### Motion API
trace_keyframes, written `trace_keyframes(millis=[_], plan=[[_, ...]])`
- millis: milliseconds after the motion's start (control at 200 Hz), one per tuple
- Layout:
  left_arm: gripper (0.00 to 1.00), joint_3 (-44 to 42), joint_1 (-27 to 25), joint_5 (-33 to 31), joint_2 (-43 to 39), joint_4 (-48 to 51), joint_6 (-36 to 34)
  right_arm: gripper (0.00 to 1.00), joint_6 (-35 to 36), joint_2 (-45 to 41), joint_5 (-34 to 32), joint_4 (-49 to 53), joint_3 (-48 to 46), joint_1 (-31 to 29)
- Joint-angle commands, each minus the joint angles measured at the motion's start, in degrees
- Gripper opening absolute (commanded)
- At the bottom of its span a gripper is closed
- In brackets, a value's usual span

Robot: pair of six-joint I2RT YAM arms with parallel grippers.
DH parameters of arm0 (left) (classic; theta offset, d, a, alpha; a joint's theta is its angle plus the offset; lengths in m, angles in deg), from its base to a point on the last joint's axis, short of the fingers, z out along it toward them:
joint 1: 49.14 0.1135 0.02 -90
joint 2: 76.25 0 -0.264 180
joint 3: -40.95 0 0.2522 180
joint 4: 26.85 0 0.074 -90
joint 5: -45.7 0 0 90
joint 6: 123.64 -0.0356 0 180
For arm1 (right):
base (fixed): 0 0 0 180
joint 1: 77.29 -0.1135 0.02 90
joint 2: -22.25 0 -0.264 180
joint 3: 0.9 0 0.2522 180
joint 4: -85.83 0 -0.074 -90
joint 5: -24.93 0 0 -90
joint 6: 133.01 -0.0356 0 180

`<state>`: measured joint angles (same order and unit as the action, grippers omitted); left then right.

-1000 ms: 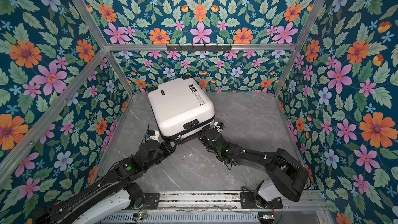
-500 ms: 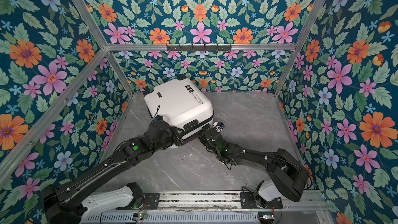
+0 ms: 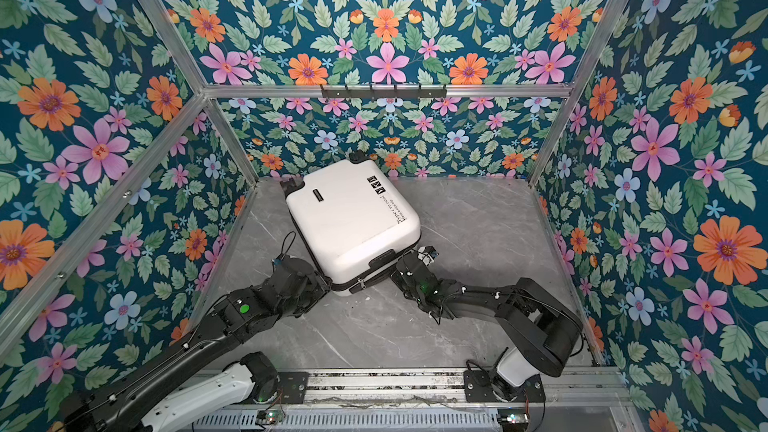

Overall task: Pack the luggage
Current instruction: 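Release the handle with the right gripper and move it to the zipper tab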

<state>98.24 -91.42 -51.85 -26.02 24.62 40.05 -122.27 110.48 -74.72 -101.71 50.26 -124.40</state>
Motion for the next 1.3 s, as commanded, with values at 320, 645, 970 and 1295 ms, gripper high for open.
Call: trace_keyframes(millis=[320, 645, 970, 1295], plan=[[0.57, 28.9, 11.2, -1.3, 19.2, 7.6, -30.6, 0.41, 13.4, -4.4, 4.3, -0.9, -4.9, 1.6], [0.57, 39.1, 17.7, 4.3, 32.8, 7.5, -41.2, 0.37, 41.3, -17.6, 2.4, 2.6, -7.7, -5.1], [0.58, 31.7, 25.4, 13.5, 29.0, -1.9, -37.1, 0.24, 55.0, -7.5, 0.7, -5.0, -2.5, -15.4], [0.57, 22.2, 32.4, 21.3, 24.6, -5.7, -34.1, 0.13, 56.2, -2.7, -2.6, -9.2, -1.8, -15.9]])
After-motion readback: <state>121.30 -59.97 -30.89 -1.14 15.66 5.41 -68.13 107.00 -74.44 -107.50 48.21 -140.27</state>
